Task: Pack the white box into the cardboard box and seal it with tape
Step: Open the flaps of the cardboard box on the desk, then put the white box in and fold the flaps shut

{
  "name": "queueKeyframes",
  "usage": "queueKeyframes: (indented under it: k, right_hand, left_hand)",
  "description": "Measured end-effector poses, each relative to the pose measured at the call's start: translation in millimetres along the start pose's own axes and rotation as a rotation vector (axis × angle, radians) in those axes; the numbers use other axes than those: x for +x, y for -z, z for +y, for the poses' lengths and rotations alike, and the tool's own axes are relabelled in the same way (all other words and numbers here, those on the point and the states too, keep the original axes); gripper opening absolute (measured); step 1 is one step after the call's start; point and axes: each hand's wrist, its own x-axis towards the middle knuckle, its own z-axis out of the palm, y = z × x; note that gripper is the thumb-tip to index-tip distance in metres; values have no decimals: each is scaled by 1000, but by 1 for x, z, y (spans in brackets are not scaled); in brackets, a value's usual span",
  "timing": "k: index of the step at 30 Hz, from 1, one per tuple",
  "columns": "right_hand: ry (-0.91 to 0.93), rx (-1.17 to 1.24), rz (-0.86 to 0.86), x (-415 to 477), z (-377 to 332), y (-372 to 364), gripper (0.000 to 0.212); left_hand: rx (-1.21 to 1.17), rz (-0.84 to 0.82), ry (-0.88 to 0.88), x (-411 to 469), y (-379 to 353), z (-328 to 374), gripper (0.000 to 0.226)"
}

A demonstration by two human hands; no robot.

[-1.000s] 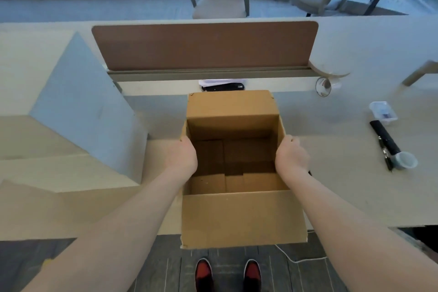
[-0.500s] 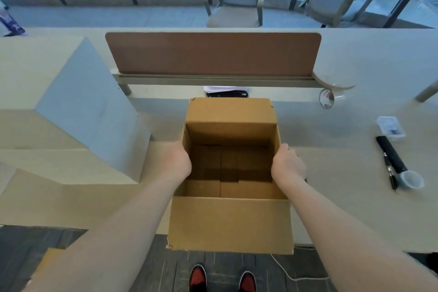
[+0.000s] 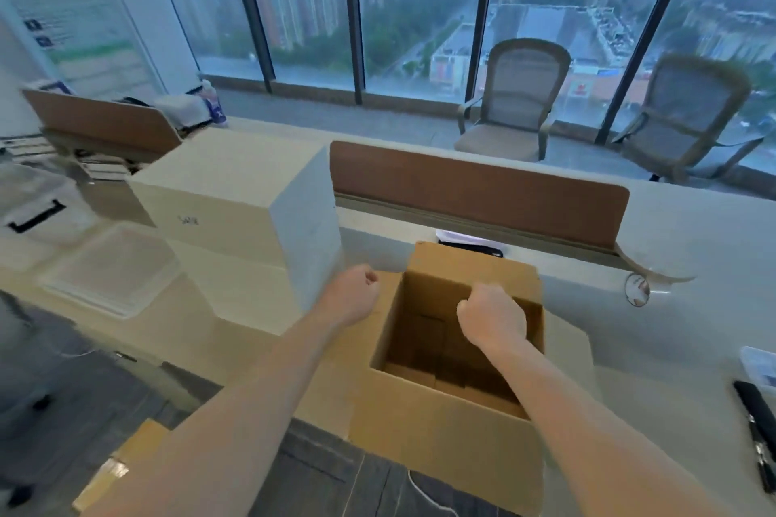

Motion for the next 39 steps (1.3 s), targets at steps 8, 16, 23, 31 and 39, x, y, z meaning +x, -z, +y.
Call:
queueKeyframes:
  k: [8,16,23,31,39]
  right_hand:
    - [276,155,-45,18,-154,44,21]
    - [213,396,-4,40,-276,39,24]
    - [17,458,64,52,-348,12,35]
    - [-209,579,11,46,-376,-8,48]
    - [-333,877,-2,46,-391,-18,41]
  left_hand:
    - [-151,248,-133,-10,127,-9,18]
    - [-156,555,-210,22,259,-90,20]
    - [-104,524,-149,89,323,-192,22]
    - [-162,283,-24,132,330,-255,39]
    - [-461,85,43,150,332,-277,55]
